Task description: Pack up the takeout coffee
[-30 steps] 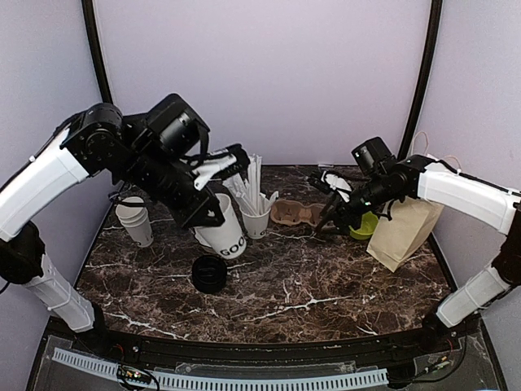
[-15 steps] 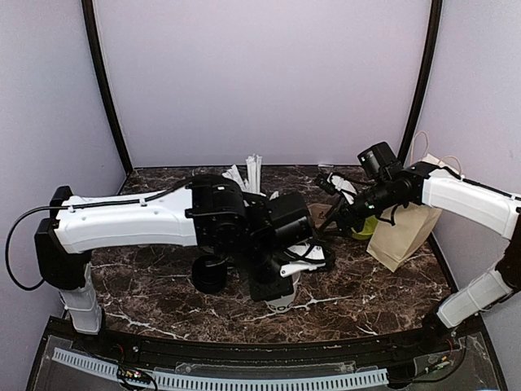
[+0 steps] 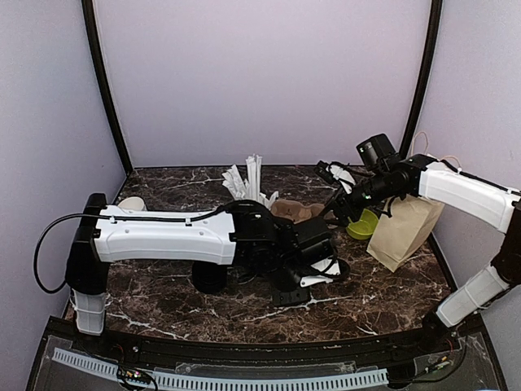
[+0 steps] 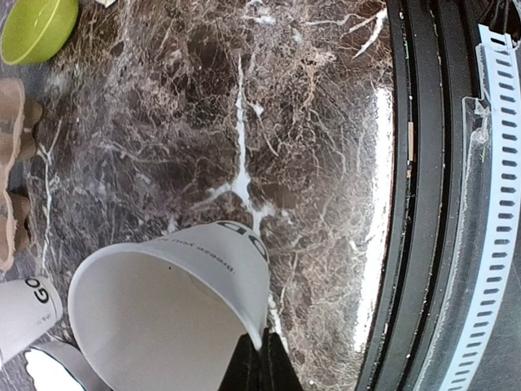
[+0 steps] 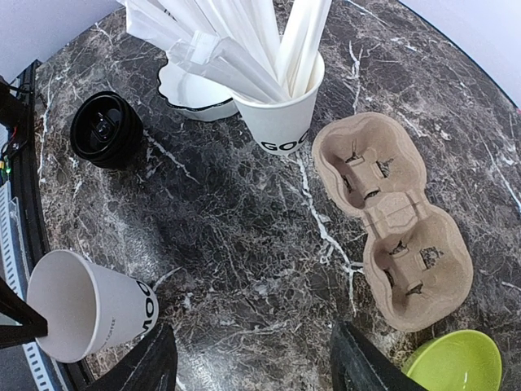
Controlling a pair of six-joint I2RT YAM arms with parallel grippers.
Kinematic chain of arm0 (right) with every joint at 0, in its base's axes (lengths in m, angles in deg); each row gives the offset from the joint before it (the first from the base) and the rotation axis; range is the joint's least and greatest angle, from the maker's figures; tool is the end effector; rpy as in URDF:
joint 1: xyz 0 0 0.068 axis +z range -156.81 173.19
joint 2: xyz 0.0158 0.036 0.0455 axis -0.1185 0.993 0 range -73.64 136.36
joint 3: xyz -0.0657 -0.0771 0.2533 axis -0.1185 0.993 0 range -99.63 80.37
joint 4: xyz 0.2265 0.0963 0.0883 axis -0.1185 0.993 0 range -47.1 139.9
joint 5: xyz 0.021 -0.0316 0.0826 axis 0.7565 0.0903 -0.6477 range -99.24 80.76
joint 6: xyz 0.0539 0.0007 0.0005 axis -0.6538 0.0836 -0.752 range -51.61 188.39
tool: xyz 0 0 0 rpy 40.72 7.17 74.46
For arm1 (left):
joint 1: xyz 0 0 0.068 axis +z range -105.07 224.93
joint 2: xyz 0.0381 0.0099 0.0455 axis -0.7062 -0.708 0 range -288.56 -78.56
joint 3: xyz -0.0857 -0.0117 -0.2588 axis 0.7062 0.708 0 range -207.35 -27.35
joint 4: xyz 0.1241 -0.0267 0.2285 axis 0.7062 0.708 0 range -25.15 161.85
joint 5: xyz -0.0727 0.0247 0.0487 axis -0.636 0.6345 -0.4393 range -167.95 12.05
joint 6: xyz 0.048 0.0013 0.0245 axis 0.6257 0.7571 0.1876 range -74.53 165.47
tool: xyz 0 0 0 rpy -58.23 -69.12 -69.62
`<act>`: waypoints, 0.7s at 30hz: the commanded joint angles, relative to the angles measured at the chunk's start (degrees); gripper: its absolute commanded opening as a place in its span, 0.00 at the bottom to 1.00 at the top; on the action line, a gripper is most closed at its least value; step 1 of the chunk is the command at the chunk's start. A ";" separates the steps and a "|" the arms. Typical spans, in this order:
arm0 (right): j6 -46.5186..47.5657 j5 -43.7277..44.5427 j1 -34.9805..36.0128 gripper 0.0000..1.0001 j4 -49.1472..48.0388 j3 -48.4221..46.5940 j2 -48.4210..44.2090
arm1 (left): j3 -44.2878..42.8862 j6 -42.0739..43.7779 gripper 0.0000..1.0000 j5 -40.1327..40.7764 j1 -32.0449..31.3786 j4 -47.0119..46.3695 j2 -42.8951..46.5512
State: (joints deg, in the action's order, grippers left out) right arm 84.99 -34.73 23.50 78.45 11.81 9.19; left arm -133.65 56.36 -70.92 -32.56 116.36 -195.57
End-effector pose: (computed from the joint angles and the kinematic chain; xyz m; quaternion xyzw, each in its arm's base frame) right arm 0.2579 0.1685 0.2921 -0.4341 0.8102 0.2457 0.3079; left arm 0.1001 -0.4313 0.2654 0.6648 0.7050 -0.0819 0.2329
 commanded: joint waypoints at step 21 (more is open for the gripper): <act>2.39 -1.34 -0.25 0.66 1.52 -1.57 0.92 | 4.11 -19.01 0.55 14.04 2.02 18.42 15.89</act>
State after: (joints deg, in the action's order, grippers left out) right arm 85.89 -35.43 23.50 79.06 12.08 10.09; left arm -135.62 47.21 -62.90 -33.42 126.30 -185.87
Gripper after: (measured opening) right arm 0.655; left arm 0.548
